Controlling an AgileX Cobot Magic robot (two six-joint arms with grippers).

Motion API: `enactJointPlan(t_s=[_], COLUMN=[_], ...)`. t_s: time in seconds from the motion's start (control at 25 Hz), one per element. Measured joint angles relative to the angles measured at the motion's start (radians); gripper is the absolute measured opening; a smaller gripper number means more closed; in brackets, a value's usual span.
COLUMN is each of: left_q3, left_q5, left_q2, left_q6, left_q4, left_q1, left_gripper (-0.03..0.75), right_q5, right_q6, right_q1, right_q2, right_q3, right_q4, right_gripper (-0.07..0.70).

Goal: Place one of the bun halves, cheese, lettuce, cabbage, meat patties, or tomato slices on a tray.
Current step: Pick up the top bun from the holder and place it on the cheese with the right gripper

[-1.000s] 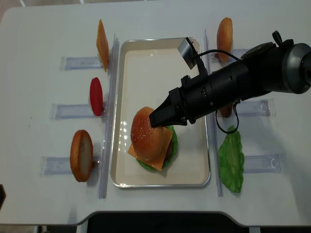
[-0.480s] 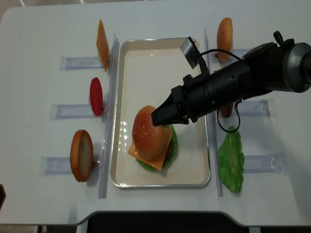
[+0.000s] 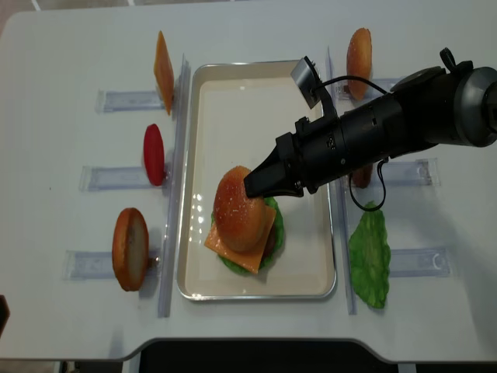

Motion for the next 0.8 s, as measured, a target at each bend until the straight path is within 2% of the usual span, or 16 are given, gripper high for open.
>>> enactJointPlan(t_s=[0.44, 0.56, 0.8], left_q3=[0.0, 0.0, 0.0], left_q5=[0.0, 0.0, 0.0], left_q2=[0.0, 0.0, 0.0], left_q6=[0.0, 0.0, 0.0], left_q4=[0.0, 0.0, 0.0], left_q1=[0.0, 0.0, 0.0], left_gripper=[-0.007, -0.007, -0.007], right_q5=[-0.001, -0.011, -0.017], right_q6=[0.004, 0.004, 0.004], right_q1=[0.0, 0.0, 0.0], right_q2=[0.0, 0.0, 0.0], right_q3=[0.0, 0.0, 0.0], right_q4=[-0.001, -0.001, -0.018], right_gripper=[0.097, 0.151, 0.324])
